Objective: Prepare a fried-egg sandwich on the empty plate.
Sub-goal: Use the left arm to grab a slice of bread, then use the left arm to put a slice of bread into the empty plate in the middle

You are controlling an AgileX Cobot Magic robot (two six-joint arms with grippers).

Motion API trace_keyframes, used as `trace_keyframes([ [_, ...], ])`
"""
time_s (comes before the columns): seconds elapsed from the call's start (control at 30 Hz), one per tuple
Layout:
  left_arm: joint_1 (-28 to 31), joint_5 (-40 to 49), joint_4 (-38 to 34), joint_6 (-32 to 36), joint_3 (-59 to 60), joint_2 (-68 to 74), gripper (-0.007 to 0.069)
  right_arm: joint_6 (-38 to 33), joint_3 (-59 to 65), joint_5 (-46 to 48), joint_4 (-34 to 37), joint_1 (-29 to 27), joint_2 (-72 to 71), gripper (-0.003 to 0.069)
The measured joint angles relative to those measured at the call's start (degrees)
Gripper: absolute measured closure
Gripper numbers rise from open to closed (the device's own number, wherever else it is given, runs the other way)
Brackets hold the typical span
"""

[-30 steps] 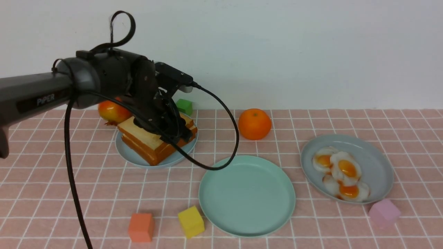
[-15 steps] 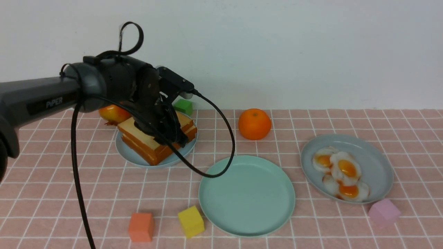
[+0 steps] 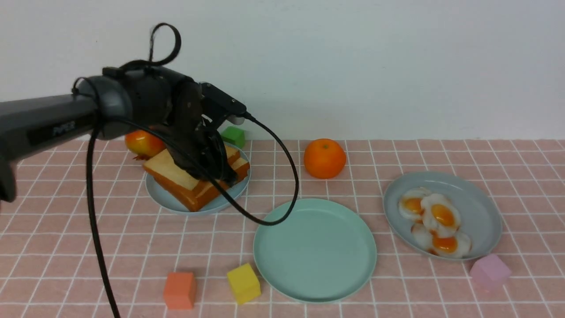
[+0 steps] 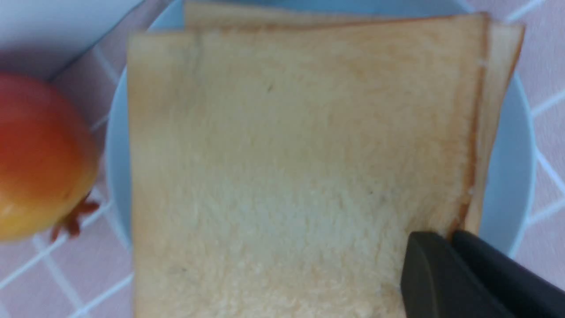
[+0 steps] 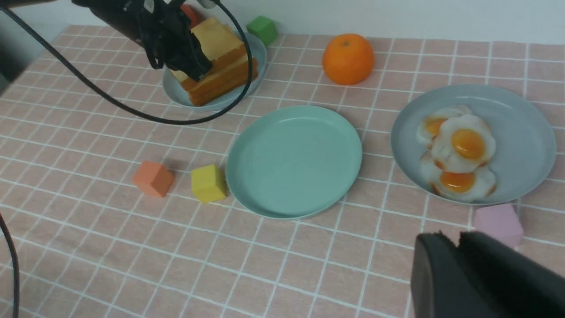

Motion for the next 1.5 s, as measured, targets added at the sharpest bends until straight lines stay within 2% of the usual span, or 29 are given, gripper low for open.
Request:
trace_keyframes([
  [0.13, -1.5, 2.96, -0.07, -0.43, 0.33, -5.34, 0.0605, 0.0, 0.0, 0.0, 0.05, 0.0, 0.0, 0.0546],
  [0.23, -4.71, 5.37, -1.35, -1.12, 0.33, -10.17, 0.0605, 0.0, 0.0, 0.29, -0.26, 0.0, -0.06, 0.0547],
  [0.47, -21.51, 6.49, -4.3, -1.09, 5.11, -12.42, 0.0605, 0.0, -2.48, 6.57, -4.49, 0.0, -2.54, 0.0547],
  [0.63, -26.84, 2.34, -4.08, -0.16, 6.95, -7.79, 0.0605, 0.0, -2.55, 8.44, -5.44, 0.0, -3.3, 0.0547],
  [0.8, -27.16, -0.52, -3.04, -0.16, 6.95, -3.82, 0.0605, 0.0, -2.55, 8.85, -5.07, 0.0, -3.31, 0.0547],
  [1.27, -27.16, -0.56, -1.04, -0.16, 6.95, -1.78, 0.0599, 0.0, -2.55, 8.86, -3.79, 0.0, -3.31, 0.0544],
  [1.4, -27.16, -0.56, -1.04, -0.16, 6.95, -1.78, 0.0551, 0.0, -2.55, 8.86, -3.73, 0.0, -3.31, 0.0543],
  [1.5, -27.16, -0.37, -1.06, -0.16, 6.95, -1.78, 0.0452, 0.0, -2.55, 8.86, -3.14, 0.0, -3.31, 0.0547],
])
